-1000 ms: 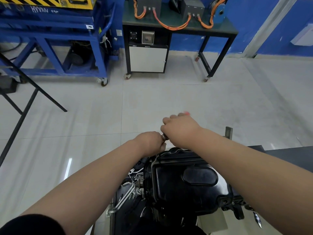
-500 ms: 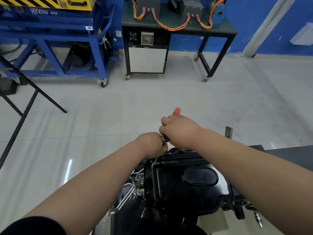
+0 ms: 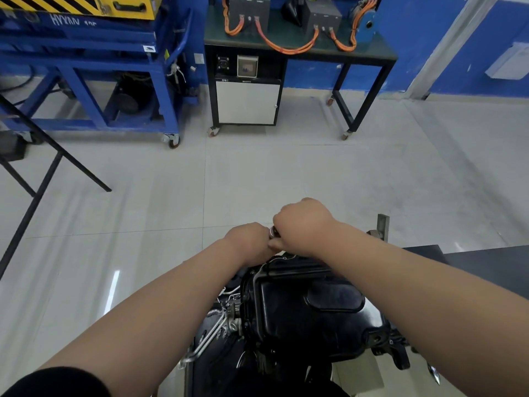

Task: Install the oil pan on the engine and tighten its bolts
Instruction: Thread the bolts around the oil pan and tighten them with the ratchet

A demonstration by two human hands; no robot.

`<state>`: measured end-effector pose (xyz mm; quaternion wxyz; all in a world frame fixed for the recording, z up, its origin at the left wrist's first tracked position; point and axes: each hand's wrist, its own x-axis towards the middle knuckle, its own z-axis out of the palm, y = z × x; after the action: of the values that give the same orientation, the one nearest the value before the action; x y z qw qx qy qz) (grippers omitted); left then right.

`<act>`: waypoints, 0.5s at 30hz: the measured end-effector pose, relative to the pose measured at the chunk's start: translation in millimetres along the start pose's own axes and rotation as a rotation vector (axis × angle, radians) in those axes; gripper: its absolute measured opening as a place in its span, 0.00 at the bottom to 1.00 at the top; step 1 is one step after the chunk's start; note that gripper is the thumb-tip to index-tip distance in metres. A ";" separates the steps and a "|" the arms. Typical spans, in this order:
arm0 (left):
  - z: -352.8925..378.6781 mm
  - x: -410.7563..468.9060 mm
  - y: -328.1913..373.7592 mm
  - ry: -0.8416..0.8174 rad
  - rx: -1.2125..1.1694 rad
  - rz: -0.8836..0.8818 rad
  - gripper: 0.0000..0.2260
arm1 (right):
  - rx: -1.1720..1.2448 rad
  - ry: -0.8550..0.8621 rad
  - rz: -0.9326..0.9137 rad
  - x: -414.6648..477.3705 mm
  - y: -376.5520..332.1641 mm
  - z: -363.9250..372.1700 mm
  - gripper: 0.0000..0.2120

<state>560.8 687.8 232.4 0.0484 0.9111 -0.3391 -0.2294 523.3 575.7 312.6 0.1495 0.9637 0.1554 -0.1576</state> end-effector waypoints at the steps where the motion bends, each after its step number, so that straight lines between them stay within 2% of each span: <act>1: -0.6 -0.4 -0.3 -0.018 -0.014 -0.009 0.11 | 0.077 -0.065 0.090 -0.1 -4.2 1.8 0.15; 3: 0.3 -0.5 -1.1 -0.030 -0.049 -0.008 0.11 | 0.178 -0.125 0.161 -1.4 -7.3 4.9 0.16; 6: 4.1 -0.4 0.9 0.055 0.017 0.048 0.14 | -0.025 -0.011 -0.073 -3.9 0.2 0.8 0.06; 8: 6.8 -0.1 3.4 0.078 0.071 0.066 0.16 | -0.134 0.068 -0.205 -1.5 7.0 0.6 0.10; 9: 7.8 0.3 2.7 0.079 0.066 0.062 0.17 | -0.129 0.081 -0.211 -1.5 7.3 0.4 0.10; 11: 6.7 -0.1 0.2 0.056 -0.010 -0.001 0.15 | -0.063 0.062 -0.108 -0.9 1.1 0.9 0.05; 15: 2.7 -3.9 -0.5 -0.009 -0.094 -0.067 0.11 | 0.186 -0.085 0.200 0.4 -9.0 7.0 0.17</act>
<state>557.3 690.8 231.4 0.0822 0.9176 -0.2975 -0.2506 518.7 581.6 303.9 0.0811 0.9765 0.0367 -0.1963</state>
